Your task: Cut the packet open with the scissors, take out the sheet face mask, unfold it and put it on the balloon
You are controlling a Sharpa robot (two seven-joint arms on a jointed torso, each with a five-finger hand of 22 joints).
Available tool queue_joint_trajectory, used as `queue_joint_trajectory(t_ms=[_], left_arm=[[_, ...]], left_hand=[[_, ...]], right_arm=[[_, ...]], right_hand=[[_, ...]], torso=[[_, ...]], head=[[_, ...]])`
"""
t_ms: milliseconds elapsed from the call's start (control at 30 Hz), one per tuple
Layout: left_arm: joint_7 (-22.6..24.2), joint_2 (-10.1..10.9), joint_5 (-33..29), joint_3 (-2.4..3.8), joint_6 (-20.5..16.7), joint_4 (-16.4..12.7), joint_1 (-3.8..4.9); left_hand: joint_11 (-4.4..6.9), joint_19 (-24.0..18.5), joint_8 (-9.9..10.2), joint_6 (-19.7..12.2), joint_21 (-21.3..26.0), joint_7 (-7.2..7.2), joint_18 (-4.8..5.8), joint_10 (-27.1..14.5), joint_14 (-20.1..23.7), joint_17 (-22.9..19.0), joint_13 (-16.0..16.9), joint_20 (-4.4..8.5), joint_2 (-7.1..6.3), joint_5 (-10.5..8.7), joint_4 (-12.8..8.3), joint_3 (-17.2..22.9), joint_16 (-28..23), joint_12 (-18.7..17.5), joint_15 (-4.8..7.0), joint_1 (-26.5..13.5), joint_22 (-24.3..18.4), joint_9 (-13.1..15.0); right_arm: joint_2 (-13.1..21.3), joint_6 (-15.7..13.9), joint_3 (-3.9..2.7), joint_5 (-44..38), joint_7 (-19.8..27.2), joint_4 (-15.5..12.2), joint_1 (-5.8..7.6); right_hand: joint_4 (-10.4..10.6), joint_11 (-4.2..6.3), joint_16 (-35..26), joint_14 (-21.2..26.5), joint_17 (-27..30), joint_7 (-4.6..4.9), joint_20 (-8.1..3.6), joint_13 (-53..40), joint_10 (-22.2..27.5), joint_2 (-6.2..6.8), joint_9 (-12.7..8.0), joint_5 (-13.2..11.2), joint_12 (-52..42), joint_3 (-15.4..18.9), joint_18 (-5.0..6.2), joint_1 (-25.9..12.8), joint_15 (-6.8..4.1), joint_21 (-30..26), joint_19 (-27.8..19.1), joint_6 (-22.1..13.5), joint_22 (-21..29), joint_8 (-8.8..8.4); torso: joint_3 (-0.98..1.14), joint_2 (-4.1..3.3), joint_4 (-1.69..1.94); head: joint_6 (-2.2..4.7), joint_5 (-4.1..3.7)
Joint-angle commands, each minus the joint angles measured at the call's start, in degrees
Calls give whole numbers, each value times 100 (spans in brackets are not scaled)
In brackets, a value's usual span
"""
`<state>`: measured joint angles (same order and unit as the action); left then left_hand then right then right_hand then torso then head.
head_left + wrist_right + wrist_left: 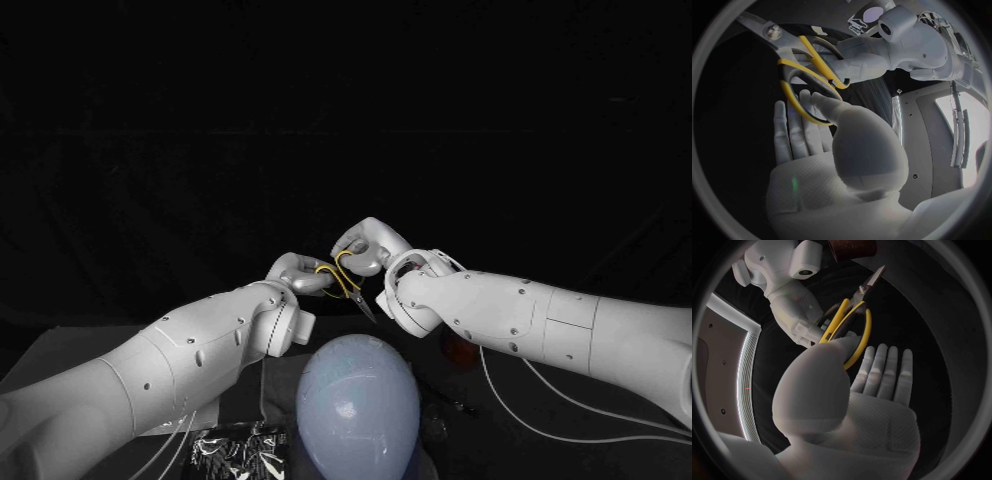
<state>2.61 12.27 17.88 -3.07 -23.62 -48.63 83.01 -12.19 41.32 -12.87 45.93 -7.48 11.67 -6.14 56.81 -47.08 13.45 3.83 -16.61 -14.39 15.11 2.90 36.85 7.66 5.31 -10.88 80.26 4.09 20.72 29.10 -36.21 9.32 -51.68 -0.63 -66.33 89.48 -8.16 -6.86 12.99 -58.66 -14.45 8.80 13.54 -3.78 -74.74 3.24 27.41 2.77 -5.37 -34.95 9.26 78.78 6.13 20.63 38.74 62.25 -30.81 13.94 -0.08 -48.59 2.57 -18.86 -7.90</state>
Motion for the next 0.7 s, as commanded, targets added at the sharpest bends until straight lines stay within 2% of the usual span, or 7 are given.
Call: queue_joint_trajectory(t_ms=[33, 333, 500, 600, 633, 667, 700], left_arm=[[107, 0, -35, 7, 83, -15, 10], [159, -4, -16, 7, 66, -15, 9], [114, -12, 28, 7, -38, 12, 9], [81, -21, 42, 7, -113, 36, 9], [68, -25, 46, 7, -130, 41, 9], [49, -31, 56, 7, -154, 49, 9], [37, -35, 62, 7, -164, 53, 9]], left_hand=[[3, -88, 39, -47, -6, 348, 113, -67, 58, -10, -10, -5, 5, 59, -7, 55, -44, 1, 2, 49, -9, -14], [-11, -231, 49, -62, 26, 362, 131, -112, 78, -19, -10, -5, -17, 148, -16, 126, -55, 9, -9, 41, -23, -32], [-28, -316, 62, -91, 44, 385, 143, -168, 83, -24, -12, -4, 20, 61, -50, 218, -56, 21, -20, 94, -30, -49], [-40, -355, 45, -99, 45, 401, 153, -216, 77, -26, -7, -3, 77, -617, 18, 144, -46, 96, -25, 51, -28, -55], [-41, -354, 42, -102, 43, 400, 153, -225, 78, -27, -7, -3, 89, -770, 27, 122, -46, 113, -25, 58, -27, -57], [-40, -357, 32, -103, 40, 401, 153, -245, 77, -28, -7, -3, 110, -1099, 57, 57, -41, 151, -25, 62, -26, -60], [-42, -352, 30, -106, 37, 402, 153, -251, 77, -29, -7, -3, 101, -1187, 71, 13, -40, 165, -25, 53, -25, -62]], right_arm=[[-13, 36, -5, -94, -88, 19, 1], [-29, -6, -5, -95, -169, 50, -9], [-18, -55, -5, -95, -178, 51, -15], [-16, -53, -5, -88, -178, 38, -19], [-15, -35, -5, -83, -172, 26, -20], [-11, 16, -5, -66, -159, -4, -21], [-8, 49, -5, -51, -147, -23, -22]], right_hand=[[-43, 139, -13, -49, 7, 1, -18, -10, -183, -79, 6, 13, 38, 5, 90, 1, -12, 22, -43, 40, -14, -33], [-49, 140, -16, -51, 7, 0, -18, -10, -185, -81, 6, 11, 40, 3, 90, 0, -13, 31, -51, 42, -27, -36], [-62, 141, -21, -58, 7, -2, -19, -10, -190, -85, 7, 11, 43, -2, 91, -2, -15, 57, -69, 47, -61, -41], [-62, 141, -21, -58, 7, -2, -19, -10, -190, -85, 7, 11, 43, -2, 91, -2, -15, 57, -69, 47, -61, -41], [-62, 141, -21, -58, 7, -2, -19, -10, -190, -85, 7, 11, 43, -2, 91, -2, -15, 57, -69, 47, -61, -41], [-62, 141, -21, -58, 7, -2, -19, -10, -190, -85, 7, 11, 43, -2, 91, -2, -15, 57, -69, 47, -61, -41], [-70, 140, -29, -58, 8, -1, -17, -10, -191, -83, 8, 11, 48, -4, 90, -12, -13, 74, -89, 50, -86, -45]], torso=[[4, -1, -5], [6, 0, -1], [6, 0, -2], [7, 0, -4], [7, 0, -5], [8, -2, -7], [8, -3, -8]], head=[[1, 0], [15, -3], [17, -5], [14, -2], [15, -2], [16, -1], [18, -1]])
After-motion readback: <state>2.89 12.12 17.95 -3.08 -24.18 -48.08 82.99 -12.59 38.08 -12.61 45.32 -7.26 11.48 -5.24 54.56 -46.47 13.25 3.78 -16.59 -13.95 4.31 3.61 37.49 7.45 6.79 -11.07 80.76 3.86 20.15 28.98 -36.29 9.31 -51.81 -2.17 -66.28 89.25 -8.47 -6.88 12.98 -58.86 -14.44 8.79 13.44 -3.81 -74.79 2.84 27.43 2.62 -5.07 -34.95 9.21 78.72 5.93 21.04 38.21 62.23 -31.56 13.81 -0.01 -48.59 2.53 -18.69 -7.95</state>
